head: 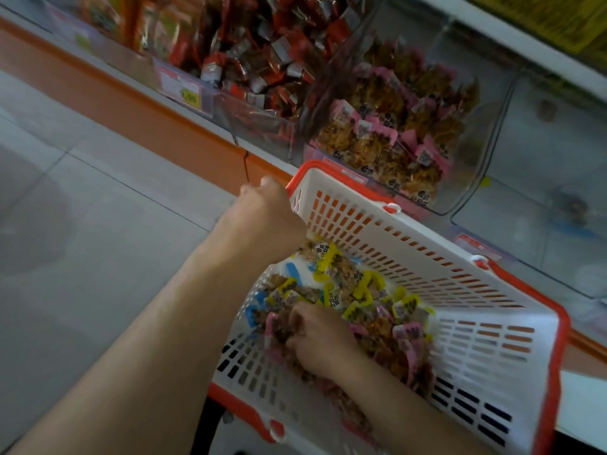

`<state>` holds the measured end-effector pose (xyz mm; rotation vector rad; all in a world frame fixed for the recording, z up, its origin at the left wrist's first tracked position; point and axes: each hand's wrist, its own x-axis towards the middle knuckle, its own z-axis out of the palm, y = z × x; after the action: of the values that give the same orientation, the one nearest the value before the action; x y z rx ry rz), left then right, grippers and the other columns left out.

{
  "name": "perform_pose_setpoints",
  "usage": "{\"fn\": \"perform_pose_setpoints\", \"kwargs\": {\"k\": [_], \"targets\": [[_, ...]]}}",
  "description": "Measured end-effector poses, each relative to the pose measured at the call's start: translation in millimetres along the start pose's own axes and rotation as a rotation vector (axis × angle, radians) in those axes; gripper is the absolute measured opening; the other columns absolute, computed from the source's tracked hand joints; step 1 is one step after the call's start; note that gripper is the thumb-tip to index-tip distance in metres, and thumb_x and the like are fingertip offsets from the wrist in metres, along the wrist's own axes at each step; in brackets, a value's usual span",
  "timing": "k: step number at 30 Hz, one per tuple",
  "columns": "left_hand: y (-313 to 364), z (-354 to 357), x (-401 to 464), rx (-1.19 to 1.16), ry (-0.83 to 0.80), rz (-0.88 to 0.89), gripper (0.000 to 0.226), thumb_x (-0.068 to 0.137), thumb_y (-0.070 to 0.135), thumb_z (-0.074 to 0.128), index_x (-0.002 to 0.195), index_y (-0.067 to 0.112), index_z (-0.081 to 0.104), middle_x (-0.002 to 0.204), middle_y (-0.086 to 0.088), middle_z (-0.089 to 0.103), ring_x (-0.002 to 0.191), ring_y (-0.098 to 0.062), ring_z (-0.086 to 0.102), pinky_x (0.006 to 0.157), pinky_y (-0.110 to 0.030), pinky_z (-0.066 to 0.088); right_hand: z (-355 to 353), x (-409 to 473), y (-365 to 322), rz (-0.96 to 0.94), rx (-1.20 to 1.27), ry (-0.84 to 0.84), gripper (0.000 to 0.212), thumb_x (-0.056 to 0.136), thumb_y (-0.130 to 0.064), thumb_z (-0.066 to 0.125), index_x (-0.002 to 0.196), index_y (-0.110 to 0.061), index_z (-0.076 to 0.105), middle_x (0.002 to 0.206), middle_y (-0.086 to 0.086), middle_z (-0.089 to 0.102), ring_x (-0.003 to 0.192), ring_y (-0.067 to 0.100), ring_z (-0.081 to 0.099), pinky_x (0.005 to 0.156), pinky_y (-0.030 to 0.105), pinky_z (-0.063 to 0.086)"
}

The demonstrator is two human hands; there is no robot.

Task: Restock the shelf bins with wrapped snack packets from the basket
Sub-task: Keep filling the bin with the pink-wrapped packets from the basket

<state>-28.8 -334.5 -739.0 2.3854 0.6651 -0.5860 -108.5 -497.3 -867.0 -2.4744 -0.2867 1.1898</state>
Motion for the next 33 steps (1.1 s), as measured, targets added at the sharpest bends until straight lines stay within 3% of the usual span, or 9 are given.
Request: {"fn": "perform_pose_setpoints", "kwargs": {"k": [3, 5, 9, 13, 15, 18, 20, 28, 33], "targets": [[5, -6, -4, -0.081, 0.339, 0.158, 0.042, 0.095, 0.016, 0.058, 0.136, 0.015, 0.054, 0.129, -0.008, 0.052, 0.11, -0.027, 0.057, 0.08, -0.033, 0.048, -36, -16, 3, 0.082, 0.287, 0.054, 0.019, 0.092, -0.031, 0.083, 0.095, -0.031, 0.064, 0.098, -0.013, 0.069, 0.087, 0.005, 0.067, 0.065, 0.023, 0.047], [11, -9, -9, -0.203, 0.423, 0.275, 0.029, 0.095, 0.015, 0.055, 0.122, 0.021, 0.063, 0.116, 0.001, 0.058, 0.103, -0.02, 0.058, 0.071, -0.024, 0.042, -67, -33, 6, 0.097, 0.476, 0.128, 0.017, 0.09, -0.033, 0.084, 0.098, -0.032, 0.07, 0.102, -0.015, 0.072, 0.095, 0.002, 0.067, 0.077, 0.023, 0.052], [22, 1, -13, -0.273, 0.206, 0.31, 0.009, 0.1, 0.033, 0.058, 0.103, 0.034, 0.066, 0.099, 0.017, 0.064, 0.083, -0.001, 0.06, 0.06, -0.013, 0.04, -122, -64, 11, 0.03, 0.805, 0.248, 0.018, 0.092, -0.017, 0.081, 0.093, -0.034, 0.078, 0.097, -0.012, 0.079, 0.095, 0.009, 0.073, 0.086, 0.034, 0.055], [31, 13, -15, -0.486, -0.162, 0.251, 0.041, 0.081, 0.07, 0.068, 0.1, 0.034, 0.072, 0.095, 0.014, 0.076, 0.088, -0.008, 0.073, 0.079, -0.033, 0.059, -152, -79, 20, -0.052, 1.012, 0.363, 0.024, 0.094, -0.006, 0.077, 0.089, -0.029, 0.081, 0.091, -0.003, 0.079, 0.081, 0.014, 0.073, 0.082, 0.049, 0.059], [41, 20, -19, -0.634, -0.293, 0.272, 0.031, 0.085, 0.055, 0.076, 0.101, 0.028, 0.075, 0.091, 0.004, 0.08, 0.084, -0.015, 0.078, 0.08, -0.039, 0.064, -158, -80, 24, -0.076, 1.058, 0.397, 0.024, 0.097, -0.006, 0.074, 0.088, -0.028, 0.08, 0.088, -0.003, 0.078, 0.079, 0.013, 0.072, 0.086, 0.053, 0.06], [52, 26, -19, -0.734, -0.237, 0.338, 0.008, 0.096, 0.026, 0.073, 0.096, 0.019, 0.078, 0.085, -0.004, 0.079, 0.081, -0.019, 0.078, 0.077, -0.041, 0.066, -165, -79, 28, -0.148, 1.144, 0.396, 0.022, 0.098, -0.001, 0.07, 0.091, -0.021, 0.078, 0.082, -0.002, 0.073, 0.072, 0.013, 0.069, 0.068, 0.04, 0.062], [55, 27, -17, -0.788, -0.223, 0.341, 0.009, 0.096, 0.023, 0.071, 0.097, 0.018, 0.079, 0.088, -0.009, 0.079, 0.084, -0.026, 0.078, 0.08, -0.046, 0.065, -170, -78, 31, -0.21, 1.16, 0.382, 0.022, 0.097, 0.003, 0.068, 0.094, -0.017, 0.076, 0.085, 0.0, 0.075, 0.073, 0.016, 0.07, 0.062, 0.034, 0.061], [62, 37, -11, -0.815, -0.162, 0.329, 0.016, 0.09, 0.03, 0.077, 0.101, 0.02, 0.078, 0.09, -0.012, 0.079, 0.085, -0.029, 0.078, 0.087, -0.051, 0.062, -181, -73, 45, -0.207, 0.994, 0.442, 0.025, 0.096, 0.0, 0.074, 0.094, -0.024, 0.079, 0.092, 0.007, 0.078, 0.085, 0.025, 0.074, 0.079, 0.05, 0.065], [73, 43, -16, -0.664, -0.061, 0.35, 0.015, 0.09, 0.017, 0.079, 0.098, 0.029, 0.075, 0.087, 0.01, 0.079, 0.079, -0.007, 0.076, 0.073, -0.028, 0.061, -181, -71, 50, -0.127, 0.824, 0.52, 0.021, 0.095, -0.012, 0.079, 0.092, -0.033, 0.076, 0.088, -0.006, 0.08, 0.083, 0.012, 0.076, 0.083, 0.048, 0.065]]}}
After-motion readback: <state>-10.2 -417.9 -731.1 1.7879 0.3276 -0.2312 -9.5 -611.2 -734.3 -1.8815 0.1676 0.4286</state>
